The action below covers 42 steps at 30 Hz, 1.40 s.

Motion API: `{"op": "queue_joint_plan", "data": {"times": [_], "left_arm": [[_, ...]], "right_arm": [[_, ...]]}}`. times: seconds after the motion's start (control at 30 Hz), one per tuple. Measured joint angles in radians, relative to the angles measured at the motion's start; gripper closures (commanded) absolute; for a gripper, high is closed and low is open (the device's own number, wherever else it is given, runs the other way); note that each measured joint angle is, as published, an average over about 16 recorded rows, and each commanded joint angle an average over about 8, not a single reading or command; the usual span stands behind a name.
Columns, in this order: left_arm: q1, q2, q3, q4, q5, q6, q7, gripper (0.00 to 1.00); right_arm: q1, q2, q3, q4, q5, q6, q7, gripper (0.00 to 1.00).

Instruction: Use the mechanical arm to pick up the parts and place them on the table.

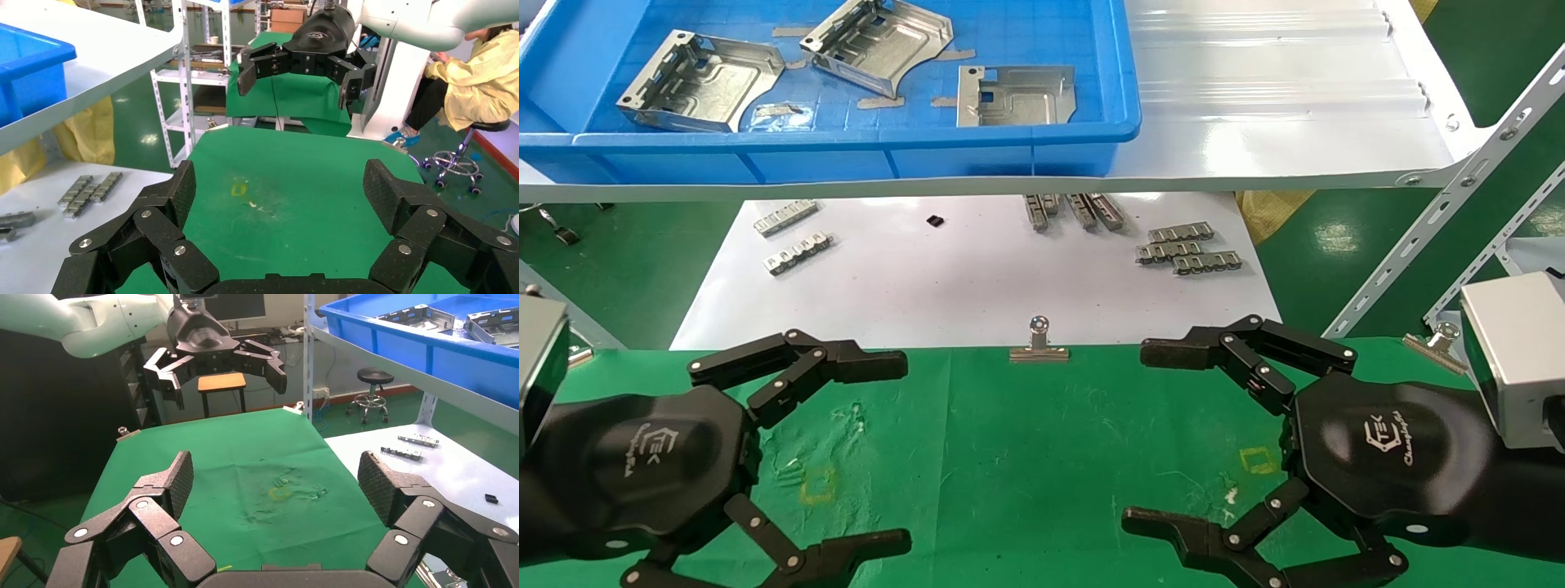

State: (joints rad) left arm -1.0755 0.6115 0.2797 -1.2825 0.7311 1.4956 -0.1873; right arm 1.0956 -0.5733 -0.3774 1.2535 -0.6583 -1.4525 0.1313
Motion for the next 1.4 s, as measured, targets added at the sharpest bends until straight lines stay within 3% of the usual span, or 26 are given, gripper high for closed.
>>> {"op": "queue_joint_plan", "data": {"times": [1.07,1.23,1.4], "left_arm": [[-0.006,0.000,-0.001,0.000,0.003,-0.004,0.001,0.00],[-0.049,0.013,0.001,0.015,0.022,-0.020,-0.006,0.00],[-0.164,0.060,0.023,0.076,0.083,-0.051,-0.015,0.00]], "right_arm": [[0.000,0.000,0.000,0.000,0.000,0.000,0.000,1.00],[0.000,0.000,0.000,0.000,0.000,0.000,0.000,1.00],[0.000,0.000,0.000,0.000,0.000,0.000,0.000,1.00]]}}
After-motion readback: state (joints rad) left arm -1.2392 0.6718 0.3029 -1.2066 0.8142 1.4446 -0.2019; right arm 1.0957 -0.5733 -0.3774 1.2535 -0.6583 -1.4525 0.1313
